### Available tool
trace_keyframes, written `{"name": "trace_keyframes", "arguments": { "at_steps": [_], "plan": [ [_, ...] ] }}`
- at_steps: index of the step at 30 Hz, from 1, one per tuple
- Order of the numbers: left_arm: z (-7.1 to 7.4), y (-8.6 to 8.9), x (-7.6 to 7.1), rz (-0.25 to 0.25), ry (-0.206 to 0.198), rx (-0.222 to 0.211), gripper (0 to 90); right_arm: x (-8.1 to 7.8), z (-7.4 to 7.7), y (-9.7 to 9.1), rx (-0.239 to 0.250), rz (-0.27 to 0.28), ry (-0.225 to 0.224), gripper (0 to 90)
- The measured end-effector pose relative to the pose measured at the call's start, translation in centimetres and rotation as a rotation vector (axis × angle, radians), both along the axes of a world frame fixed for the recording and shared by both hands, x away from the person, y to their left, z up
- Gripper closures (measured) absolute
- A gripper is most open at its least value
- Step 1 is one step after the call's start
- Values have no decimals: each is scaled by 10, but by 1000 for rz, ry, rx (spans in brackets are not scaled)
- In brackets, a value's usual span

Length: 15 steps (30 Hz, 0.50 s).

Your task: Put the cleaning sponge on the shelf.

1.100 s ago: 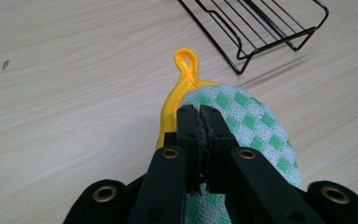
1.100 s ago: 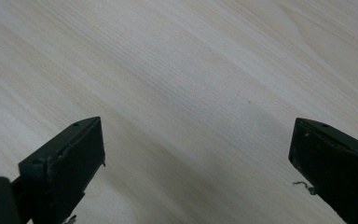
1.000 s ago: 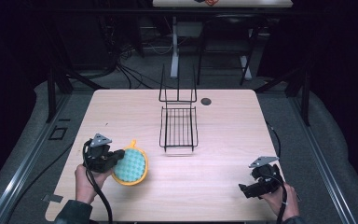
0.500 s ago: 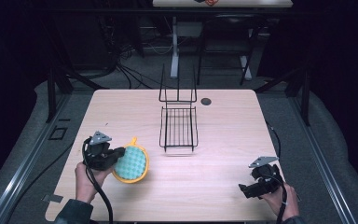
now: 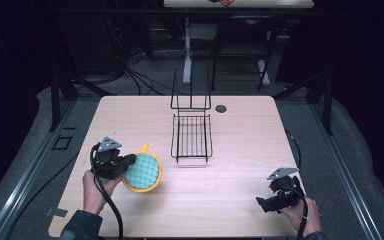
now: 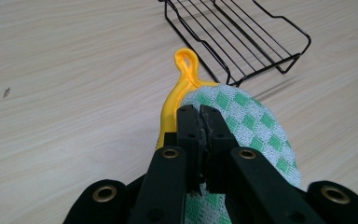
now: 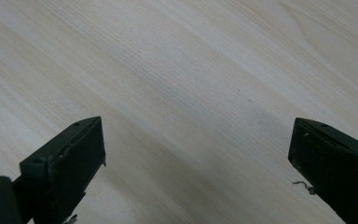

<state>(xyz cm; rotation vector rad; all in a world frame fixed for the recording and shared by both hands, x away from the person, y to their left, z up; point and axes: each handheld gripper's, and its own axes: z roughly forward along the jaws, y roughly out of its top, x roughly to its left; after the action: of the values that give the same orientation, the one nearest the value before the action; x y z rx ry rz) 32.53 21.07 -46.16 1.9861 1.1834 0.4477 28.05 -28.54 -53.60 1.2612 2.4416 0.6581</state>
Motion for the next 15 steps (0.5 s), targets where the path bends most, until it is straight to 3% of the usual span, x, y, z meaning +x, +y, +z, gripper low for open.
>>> {"name": "trace_keyframes", "arguments": {
  "at_steps": [15],
  "plan": [
    [7,-8,7,-14,-18,-7,876,0,0,0,0,1,2,34]
  ]
}}
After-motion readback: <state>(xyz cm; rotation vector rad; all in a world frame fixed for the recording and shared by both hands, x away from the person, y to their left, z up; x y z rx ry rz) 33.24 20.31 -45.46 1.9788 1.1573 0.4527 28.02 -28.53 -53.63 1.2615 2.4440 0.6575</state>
